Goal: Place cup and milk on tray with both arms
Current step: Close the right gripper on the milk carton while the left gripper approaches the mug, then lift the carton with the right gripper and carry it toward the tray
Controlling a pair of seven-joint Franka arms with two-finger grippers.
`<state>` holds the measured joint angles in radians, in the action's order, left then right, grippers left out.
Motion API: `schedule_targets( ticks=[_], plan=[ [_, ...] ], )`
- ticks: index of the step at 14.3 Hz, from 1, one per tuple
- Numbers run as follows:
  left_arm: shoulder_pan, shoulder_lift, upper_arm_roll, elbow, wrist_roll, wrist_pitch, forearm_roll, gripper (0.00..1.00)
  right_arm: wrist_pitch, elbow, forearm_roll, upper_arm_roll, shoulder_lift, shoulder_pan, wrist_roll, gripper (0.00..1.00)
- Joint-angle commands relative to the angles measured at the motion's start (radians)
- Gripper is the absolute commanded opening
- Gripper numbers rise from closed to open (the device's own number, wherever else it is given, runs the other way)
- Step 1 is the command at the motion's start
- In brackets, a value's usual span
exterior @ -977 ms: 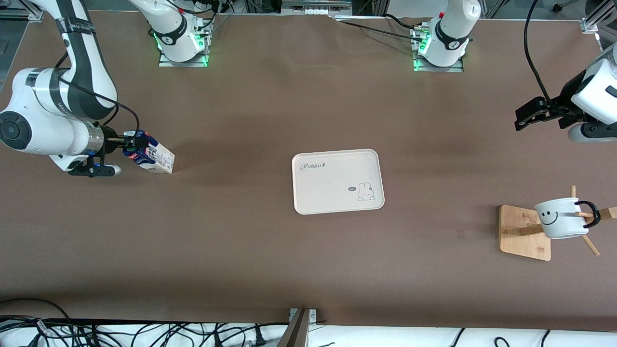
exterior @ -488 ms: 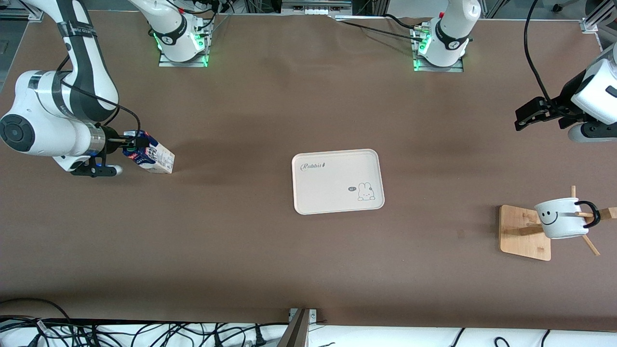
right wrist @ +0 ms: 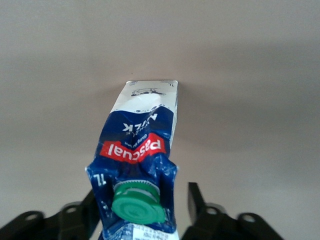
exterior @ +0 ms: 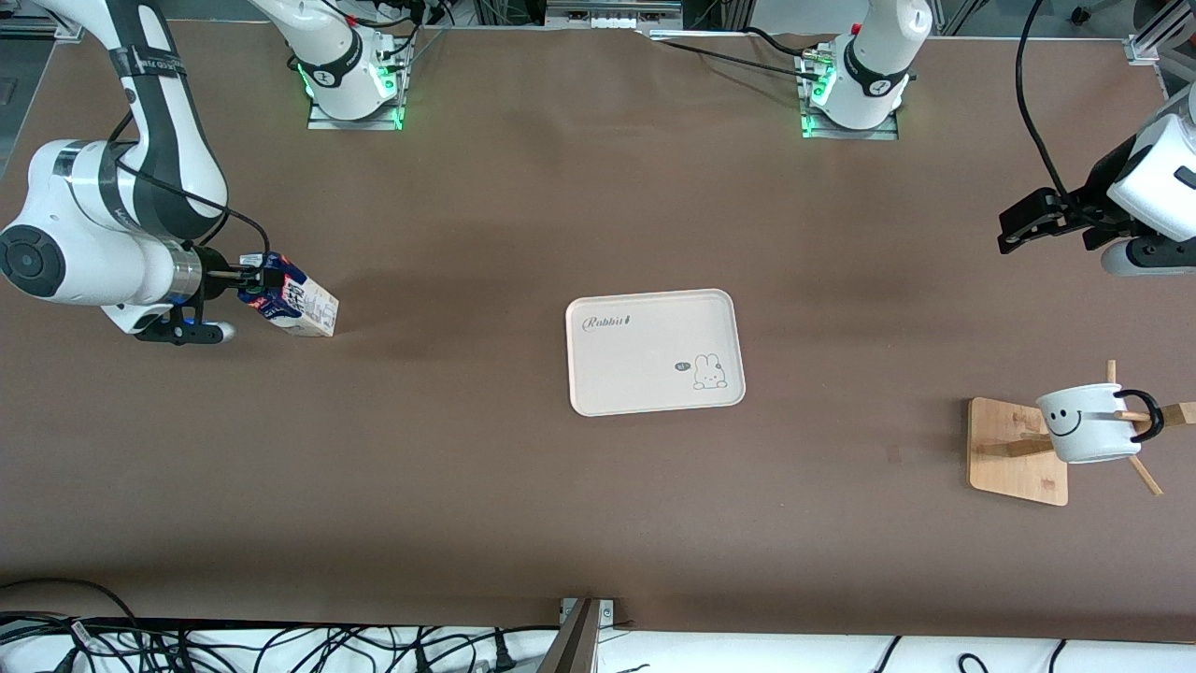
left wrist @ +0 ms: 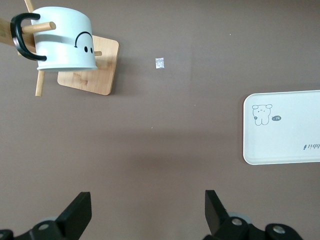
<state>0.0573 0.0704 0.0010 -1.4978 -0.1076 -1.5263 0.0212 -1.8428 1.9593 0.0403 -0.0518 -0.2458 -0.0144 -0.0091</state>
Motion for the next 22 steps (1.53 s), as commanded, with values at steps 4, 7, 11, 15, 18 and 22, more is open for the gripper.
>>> schedule_targets(
  ticks=[4,7,11,15,18,22],
  plan=[
    [0.000,0.003,-0.003,-0.058,0.003,-0.064,0.043,1.00,-0.015,-0.003,0.015,0.003,-0.018,0.008,-0.008,0.40],
    [-0.002,0.009,0.001,-0.154,0.003,-0.205,0.123,1.00,-0.012,-0.005,0.015,0.006,-0.007,0.008,-0.008,0.40],
    [-0.001,0.009,0.001,-0.199,0.005,-0.256,0.146,1.00,0.016,-0.022,0.015,0.013,0.068,0.005,-0.008,0.40],
    [-0.014,-0.003,0.004,-0.203,0.025,-0.258,0.134,1.00,0.104,-0.077,0.055,0.020,0.126,0.005,-0.006,0.39],
    [-0.040,-0.006,0.008,-0.266,0.025,-0.346,0.097,1.00,0.171,-0.112,0.128,0.058,0.174,0.001,0.014,0.39],
    [-0.051,-0.017,0.010,-0.346,0.115,-0.433,0.094,1.00,0.133,-0.134,0.165,0.180,0.184,-0.001,0.187,0.39]
  ],
)
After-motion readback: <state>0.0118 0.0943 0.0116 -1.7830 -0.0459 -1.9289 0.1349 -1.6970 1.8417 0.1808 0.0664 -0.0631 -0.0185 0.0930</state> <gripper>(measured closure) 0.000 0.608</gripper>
